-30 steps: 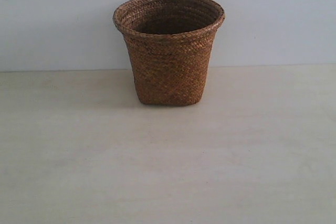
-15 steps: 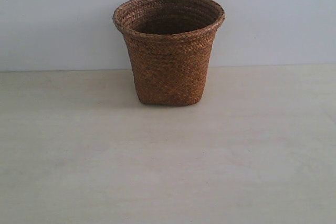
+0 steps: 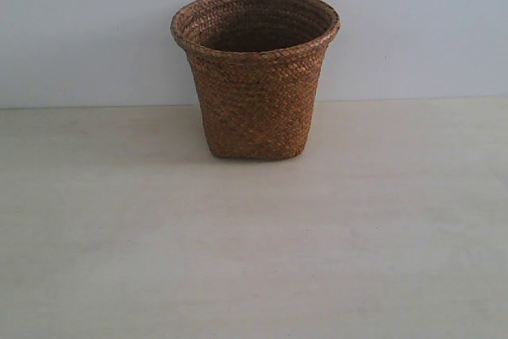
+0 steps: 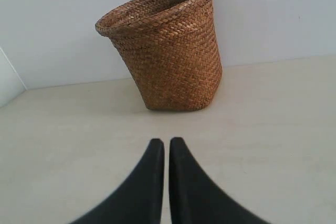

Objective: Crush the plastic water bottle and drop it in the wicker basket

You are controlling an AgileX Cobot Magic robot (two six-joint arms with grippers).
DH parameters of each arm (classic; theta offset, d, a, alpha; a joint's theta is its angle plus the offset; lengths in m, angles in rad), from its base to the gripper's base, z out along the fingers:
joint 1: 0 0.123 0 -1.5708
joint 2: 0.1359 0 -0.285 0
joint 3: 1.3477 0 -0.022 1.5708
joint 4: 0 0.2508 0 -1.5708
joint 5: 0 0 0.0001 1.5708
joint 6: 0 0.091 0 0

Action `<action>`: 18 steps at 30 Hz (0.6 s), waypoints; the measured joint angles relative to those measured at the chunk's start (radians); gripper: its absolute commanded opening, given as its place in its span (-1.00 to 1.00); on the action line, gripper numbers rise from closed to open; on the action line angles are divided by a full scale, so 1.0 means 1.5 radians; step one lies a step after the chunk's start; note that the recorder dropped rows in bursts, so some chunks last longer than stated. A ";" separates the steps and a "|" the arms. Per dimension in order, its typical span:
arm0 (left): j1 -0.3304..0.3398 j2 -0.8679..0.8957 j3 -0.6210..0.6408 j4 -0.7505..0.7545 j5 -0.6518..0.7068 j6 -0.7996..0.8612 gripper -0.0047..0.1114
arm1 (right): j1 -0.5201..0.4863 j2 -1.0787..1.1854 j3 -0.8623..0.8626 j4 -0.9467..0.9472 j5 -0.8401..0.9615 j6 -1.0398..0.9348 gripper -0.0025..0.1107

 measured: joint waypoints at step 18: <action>0.000 0.000 0.000 -0.001 0.000 0.000 -0.85 | -0.022 0.000 0.000 -0.004 0.002 -0.004 -0.96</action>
